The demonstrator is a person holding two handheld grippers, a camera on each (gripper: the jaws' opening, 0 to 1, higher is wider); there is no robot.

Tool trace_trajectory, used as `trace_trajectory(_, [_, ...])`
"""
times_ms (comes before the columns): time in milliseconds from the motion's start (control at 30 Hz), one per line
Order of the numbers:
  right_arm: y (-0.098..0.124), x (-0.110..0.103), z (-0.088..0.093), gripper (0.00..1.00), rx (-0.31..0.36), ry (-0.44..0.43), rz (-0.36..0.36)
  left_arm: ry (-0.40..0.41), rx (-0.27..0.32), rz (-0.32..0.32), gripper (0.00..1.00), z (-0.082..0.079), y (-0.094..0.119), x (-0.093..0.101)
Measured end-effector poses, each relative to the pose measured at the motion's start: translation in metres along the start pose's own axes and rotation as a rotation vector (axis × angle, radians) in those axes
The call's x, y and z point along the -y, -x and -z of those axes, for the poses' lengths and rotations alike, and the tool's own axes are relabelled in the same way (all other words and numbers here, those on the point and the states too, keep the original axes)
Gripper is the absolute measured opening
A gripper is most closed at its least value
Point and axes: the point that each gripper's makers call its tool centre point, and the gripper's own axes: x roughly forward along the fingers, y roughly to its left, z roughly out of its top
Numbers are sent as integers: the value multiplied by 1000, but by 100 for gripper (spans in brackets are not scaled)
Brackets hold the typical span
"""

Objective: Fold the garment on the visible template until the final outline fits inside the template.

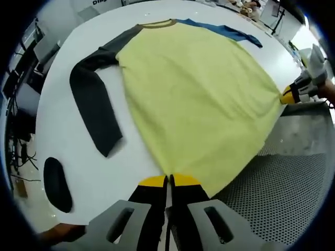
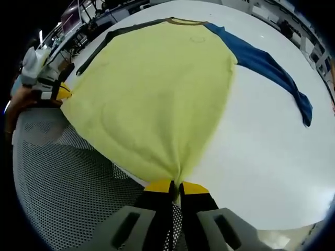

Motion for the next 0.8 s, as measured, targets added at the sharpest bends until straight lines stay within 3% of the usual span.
trace_trajectory(267, [2, 1, -1, 1, 11, 7, 6, 54, 107, 55, 0, -13, 14, 3])
trace_trajectory(800, [0, 3, 0, 6, 19, 13, -2, 7, 45, 48, 2, -1, -2, 5])
